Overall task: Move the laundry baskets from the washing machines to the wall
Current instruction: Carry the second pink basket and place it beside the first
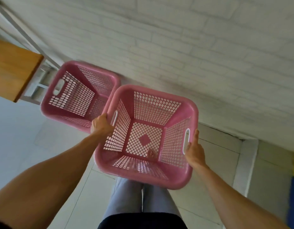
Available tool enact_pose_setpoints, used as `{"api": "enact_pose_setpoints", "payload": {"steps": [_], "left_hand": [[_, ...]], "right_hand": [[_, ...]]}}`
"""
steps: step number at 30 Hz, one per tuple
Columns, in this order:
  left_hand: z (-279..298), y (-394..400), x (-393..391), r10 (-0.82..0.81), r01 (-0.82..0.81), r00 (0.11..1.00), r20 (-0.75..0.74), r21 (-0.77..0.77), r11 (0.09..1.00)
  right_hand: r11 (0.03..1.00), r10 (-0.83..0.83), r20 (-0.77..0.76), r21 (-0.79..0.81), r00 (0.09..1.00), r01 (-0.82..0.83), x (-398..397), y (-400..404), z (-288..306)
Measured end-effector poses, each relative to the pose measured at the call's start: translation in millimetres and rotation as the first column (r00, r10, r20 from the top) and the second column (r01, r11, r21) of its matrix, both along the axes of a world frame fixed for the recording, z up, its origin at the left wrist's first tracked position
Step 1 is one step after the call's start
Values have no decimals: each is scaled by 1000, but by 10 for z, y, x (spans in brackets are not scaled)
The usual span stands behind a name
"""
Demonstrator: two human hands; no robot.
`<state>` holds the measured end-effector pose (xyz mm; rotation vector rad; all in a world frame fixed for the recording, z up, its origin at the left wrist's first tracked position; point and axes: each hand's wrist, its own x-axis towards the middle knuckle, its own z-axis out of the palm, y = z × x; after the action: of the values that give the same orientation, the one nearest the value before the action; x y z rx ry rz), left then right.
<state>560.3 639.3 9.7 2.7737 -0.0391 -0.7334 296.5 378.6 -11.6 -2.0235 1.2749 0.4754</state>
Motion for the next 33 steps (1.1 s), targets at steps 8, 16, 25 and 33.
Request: {"api": "enact_pose_setpoints", "payload": {"steps": [8,16,25,33], "left_hand": [[-744,-228,412,11,-12,1000,-19,-42,999],[-1550,-351,768,1,4,998,57,-78,997],[-1773,-255,850,-63,80,986,158,-108,991],[-1624,-330,632,-184,196,976,118,-98,976]], "right_hand": [[997,-64,25,42,998,63,350,-71,-712],[986,-153,76,-61,985,157,676,-65,-1513],[980,-136,187,-118,973,160,775,170,-1795],[989,-77,46,-122,996,82,863,126,-1688]]}}
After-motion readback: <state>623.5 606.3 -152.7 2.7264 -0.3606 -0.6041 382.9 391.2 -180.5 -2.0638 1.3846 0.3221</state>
